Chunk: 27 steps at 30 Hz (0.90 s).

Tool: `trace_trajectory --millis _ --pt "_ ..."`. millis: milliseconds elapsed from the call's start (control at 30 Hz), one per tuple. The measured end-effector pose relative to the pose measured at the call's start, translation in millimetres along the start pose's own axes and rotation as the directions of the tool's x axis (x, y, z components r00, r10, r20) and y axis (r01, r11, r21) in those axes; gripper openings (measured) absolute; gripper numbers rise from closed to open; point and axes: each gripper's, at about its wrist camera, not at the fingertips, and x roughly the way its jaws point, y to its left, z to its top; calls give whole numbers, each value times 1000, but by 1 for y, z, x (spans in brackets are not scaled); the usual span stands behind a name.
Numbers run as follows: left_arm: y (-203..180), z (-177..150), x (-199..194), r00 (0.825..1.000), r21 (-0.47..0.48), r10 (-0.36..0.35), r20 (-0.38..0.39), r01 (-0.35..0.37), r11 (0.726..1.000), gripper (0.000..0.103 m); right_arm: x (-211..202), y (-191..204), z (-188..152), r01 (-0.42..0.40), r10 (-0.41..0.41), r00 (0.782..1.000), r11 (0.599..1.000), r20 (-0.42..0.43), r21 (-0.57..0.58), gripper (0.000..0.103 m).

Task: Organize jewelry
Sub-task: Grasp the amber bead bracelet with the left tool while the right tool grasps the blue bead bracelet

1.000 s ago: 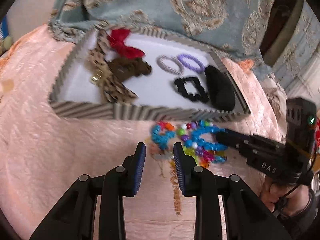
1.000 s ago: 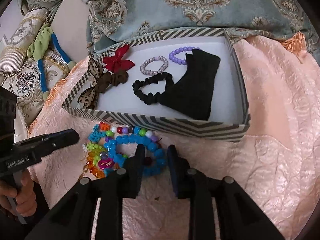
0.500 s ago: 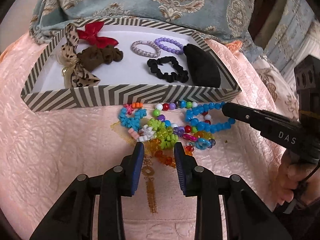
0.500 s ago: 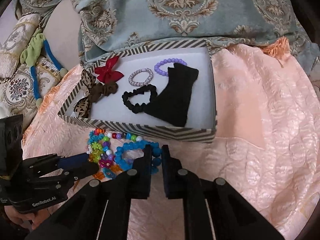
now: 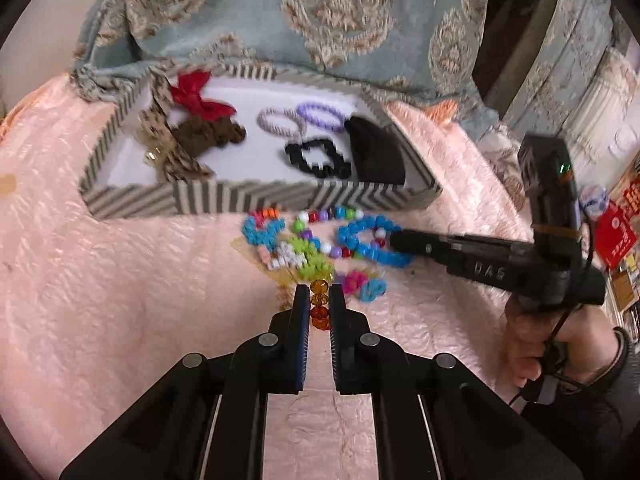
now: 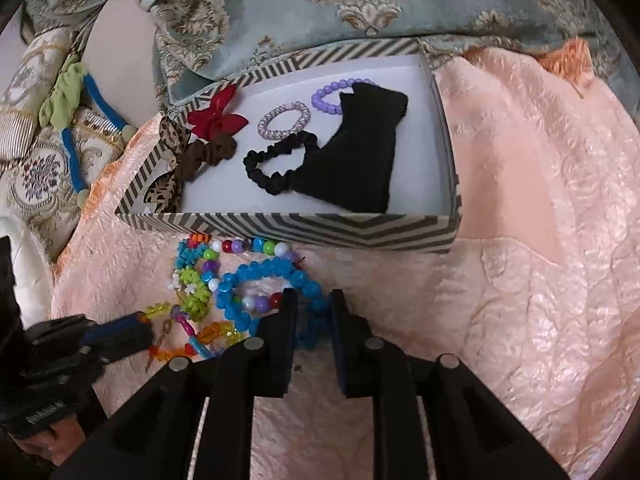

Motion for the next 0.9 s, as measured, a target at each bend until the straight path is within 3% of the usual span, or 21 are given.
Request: trace_trajectory --millis 100,233,700,900 --pt "8 8 -14 998 -17 31 55 -30 999 0 -15 9 1 38 -36 999 998 36 -56 10" --pt "21 14 -15 995 -63 79 68 -75 995 0 -41 14 0 64 -57 995 994 78 -86 10" --pt "40 12 -19 964 -111 252 88 -242 964 0 -92 19 -18 98 -93 971 995 222 -12 10" --pt "33 10 -14 947 -70 309 83 -304 950 0 -83 25 -19 147 -137 970 988 201 -38 10"
